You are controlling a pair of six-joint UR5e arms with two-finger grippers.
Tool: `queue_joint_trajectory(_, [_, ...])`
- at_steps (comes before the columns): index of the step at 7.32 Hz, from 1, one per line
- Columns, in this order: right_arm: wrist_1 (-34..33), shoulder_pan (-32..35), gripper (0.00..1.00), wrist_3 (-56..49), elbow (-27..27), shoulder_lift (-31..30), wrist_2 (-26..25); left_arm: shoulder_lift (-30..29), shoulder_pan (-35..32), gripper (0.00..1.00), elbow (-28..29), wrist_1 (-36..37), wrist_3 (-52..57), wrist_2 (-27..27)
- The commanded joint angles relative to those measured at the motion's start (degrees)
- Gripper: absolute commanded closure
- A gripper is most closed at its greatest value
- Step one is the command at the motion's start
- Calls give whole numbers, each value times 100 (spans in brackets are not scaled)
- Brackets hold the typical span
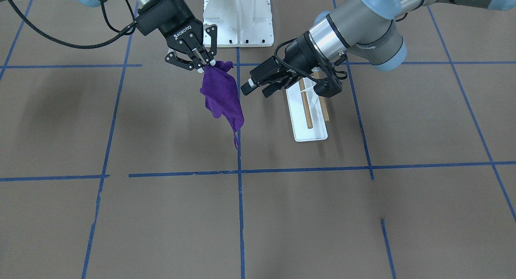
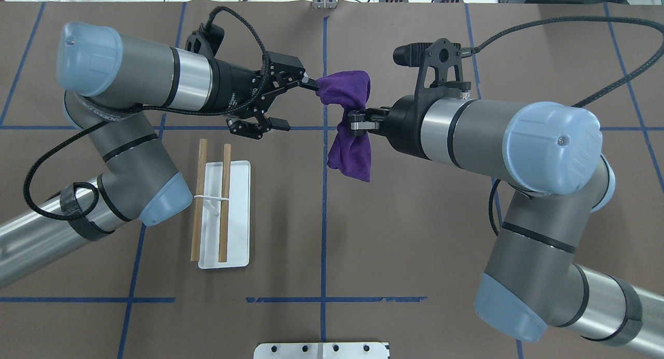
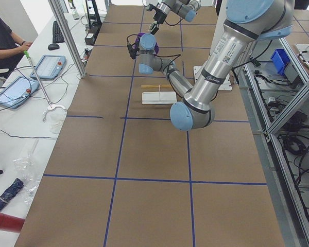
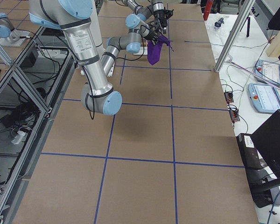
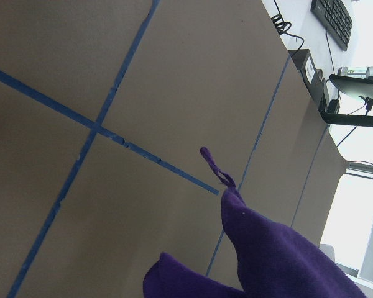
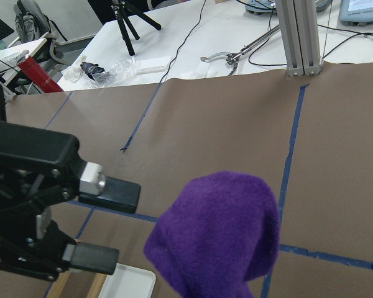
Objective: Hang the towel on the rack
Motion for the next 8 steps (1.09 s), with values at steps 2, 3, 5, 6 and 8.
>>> queue_joint_trajectory(2, [0, -114, 100, 0, 129, -30, -60, -262, 30, 0, 222, 4, -656, 390])
queue_joint_trajectory(3, [0, -271, 100, 0, 130, -39, -226, -290, 30, 0, 231, -5, -675, 390])
queue_joint_trajectory(5, [0, -361, 100, 0, 200, -39, -342, -334, 30, 0, 293, -13, -675, 390])
queue_joint_trajectory(6, [0, -361, 100, -9, 200, -39, -333, -360, 39, 0, 319, -22, -675, 382])
queue_joint_trajectory(8, [0, -361, 100, -9, 209, -48, -324, -422, 127, 10, 381, -31, -666, 382])
